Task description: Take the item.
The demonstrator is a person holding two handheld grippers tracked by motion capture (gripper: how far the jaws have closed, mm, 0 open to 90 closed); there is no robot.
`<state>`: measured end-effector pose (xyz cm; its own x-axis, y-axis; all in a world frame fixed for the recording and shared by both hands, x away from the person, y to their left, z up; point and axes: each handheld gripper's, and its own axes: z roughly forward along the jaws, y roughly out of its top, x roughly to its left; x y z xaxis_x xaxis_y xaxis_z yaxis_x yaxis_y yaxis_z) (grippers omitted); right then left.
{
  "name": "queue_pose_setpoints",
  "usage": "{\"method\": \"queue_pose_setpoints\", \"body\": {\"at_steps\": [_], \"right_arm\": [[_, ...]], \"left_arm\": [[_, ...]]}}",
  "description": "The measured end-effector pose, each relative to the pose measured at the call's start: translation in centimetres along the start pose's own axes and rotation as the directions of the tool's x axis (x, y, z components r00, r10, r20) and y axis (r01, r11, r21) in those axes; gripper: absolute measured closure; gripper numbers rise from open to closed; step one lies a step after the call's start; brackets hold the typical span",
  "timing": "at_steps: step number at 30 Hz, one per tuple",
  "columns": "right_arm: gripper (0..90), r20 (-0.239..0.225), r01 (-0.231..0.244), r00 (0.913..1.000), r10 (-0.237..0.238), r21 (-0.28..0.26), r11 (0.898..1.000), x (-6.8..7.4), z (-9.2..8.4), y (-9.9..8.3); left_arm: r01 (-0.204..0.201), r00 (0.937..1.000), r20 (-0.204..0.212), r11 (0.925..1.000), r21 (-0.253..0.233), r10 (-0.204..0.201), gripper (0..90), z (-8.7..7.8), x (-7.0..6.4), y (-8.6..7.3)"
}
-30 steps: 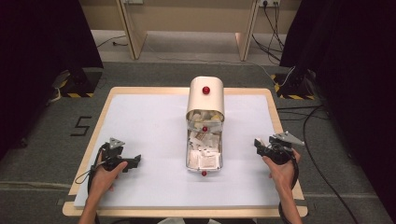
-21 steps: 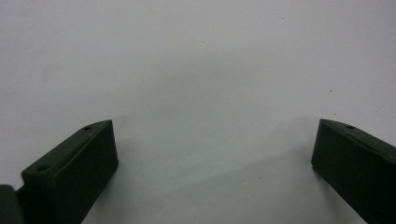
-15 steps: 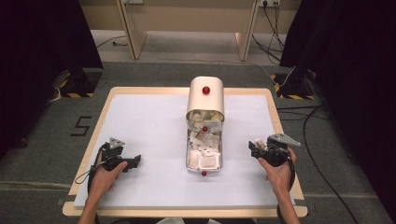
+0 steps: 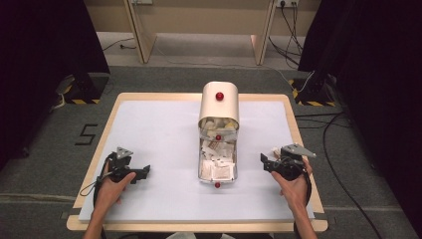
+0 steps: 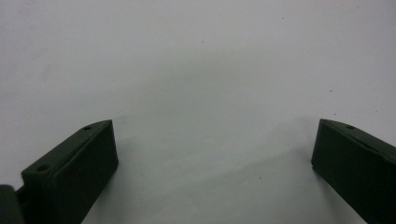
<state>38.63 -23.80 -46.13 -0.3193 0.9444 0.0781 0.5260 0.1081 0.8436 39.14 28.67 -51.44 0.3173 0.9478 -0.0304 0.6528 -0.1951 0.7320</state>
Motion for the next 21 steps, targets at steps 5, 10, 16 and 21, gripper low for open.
{"method": "queue_pose_setpoints", "body": {"at_steps": [5, 10, 16, 21], "right_arm": [[18.0, -0.008, 0.011, 0.9999, -0.011, 0.007, 1.0, 0.4, -0.2, -0.2], [17.5, -0.017, 0.015, 0.9997, -0.015, 0.012, 1.0, 0.8, -0.5, -0.4], [16.3, -0.026, 0.012, 0.9996, -0.011, 0.014, 1.0, 1.2, -1.1, -1.0], [15.9, -0.032, 0.007, 0.9995, -0.007, 0.027, 1.0, 1.6, -1.6, -2.1]], "left_arm": [[0.0, 1.0, -0.001, 1.0, 0.001, 0.0, 0.0, 0.0, 0.0, 0.0], [0.001, 1.0, 0.0, 1.0, 0.0, -0.001, 0.0, 0.0, 0.0, 0.0], [0.0, 1.0, -0.001, 1.0, 0.001, 0.0, 0.0, 0.0, 0.0, 0.0], [0.0, 1.0, -0.001, 1.0, 0.0, 0.0, 0.0, 0.0, 0.0, 0.0]]}}
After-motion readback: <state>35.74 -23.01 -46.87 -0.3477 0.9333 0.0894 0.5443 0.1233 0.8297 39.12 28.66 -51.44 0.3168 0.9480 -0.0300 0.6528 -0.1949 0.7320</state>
